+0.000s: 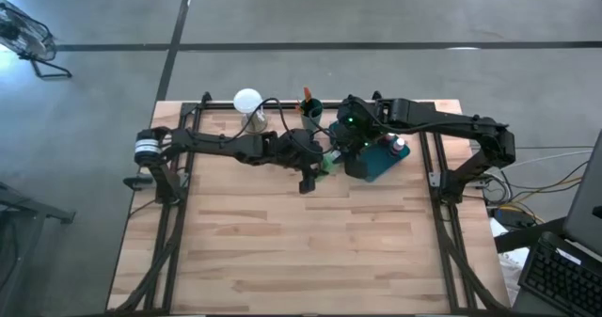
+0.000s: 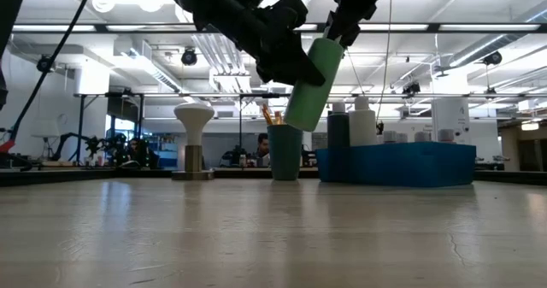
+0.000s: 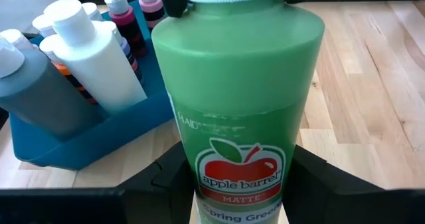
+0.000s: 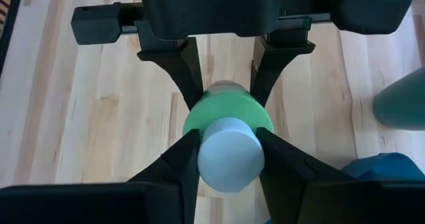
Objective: Pick & Place Paint Supplies
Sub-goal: Put the green paint bottle into the blue bin
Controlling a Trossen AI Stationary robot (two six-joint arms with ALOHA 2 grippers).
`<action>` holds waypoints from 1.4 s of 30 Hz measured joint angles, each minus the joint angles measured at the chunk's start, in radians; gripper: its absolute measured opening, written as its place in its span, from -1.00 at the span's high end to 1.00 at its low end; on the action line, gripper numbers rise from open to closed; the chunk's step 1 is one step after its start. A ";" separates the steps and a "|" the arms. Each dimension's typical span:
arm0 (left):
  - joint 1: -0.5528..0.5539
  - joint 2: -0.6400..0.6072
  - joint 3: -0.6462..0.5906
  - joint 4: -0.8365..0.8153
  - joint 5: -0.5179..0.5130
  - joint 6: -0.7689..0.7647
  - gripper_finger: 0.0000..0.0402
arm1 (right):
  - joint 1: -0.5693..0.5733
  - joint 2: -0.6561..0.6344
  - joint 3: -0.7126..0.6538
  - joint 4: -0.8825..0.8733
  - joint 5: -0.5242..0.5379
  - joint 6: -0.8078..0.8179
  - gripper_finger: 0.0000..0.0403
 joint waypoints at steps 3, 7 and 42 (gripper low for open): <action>0.000 0.000 0.000 0.000 0.003 0.000 0.13 | 0.000 0.000 0.000 0.000 -0.001 0.006 0.42; 0.000 0.000 0.000 0.000 0.002 0.000 0.08 | 0.000 0.000 0.000 0.001 -0.001 0.009 0.42; -0.002 -0.008 0.012 -0.017 -0.066 0.004 -0.76 | -0.002 -0.025 -0.003 -0.110 0.052 0.043 0.42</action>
